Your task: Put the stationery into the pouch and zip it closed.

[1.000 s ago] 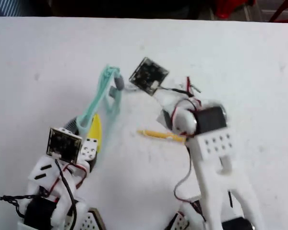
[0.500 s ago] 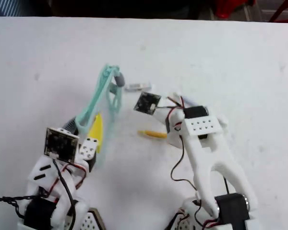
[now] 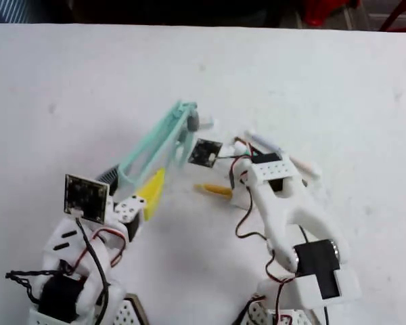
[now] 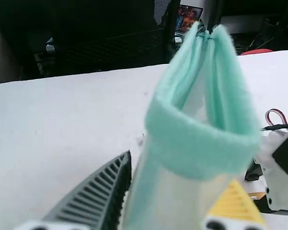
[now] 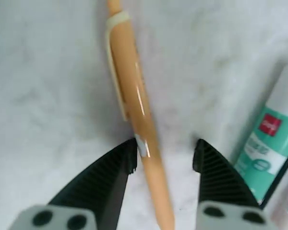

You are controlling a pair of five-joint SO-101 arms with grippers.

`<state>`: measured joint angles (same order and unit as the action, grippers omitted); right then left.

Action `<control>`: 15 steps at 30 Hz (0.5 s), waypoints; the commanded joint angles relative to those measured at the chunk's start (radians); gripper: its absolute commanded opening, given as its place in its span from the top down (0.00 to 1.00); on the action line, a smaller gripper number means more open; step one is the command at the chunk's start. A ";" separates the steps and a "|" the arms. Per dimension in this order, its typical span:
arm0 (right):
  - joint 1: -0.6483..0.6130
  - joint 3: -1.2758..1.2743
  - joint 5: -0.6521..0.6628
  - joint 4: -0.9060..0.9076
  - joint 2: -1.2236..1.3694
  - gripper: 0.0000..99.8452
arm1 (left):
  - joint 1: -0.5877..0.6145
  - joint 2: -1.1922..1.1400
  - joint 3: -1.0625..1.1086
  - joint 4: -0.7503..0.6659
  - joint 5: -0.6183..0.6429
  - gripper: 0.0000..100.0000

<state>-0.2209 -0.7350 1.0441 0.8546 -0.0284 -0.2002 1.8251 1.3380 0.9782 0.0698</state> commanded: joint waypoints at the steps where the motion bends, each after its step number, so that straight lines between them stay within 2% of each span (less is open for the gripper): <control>1: 0.001 0.029 0.009 -0.012 0.005 0.85 | 0.007 -0.008 -0.009 -0.031 0.012 0.77; 4: 0.001 0.029 0.009 -0.016 0.007 0.86 | 0.008 -0.008 -0.009 -0.031 0.012 0.79; 11: 0.001 0.026 0.009 -0.013 0.007 0.86 | 0.008 -0.008 -0.005 -0.051 0.011 0.98; 15: 0.001 0.025 0.009 -0.012 0.008 0.91 | 0.007 -0.008 -0.005 -0.051 0.011 0.97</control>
<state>-0.2163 -0.7304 1.0441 0.8378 -0.0207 -0.1987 1.8174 1.3380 0.9597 0.0729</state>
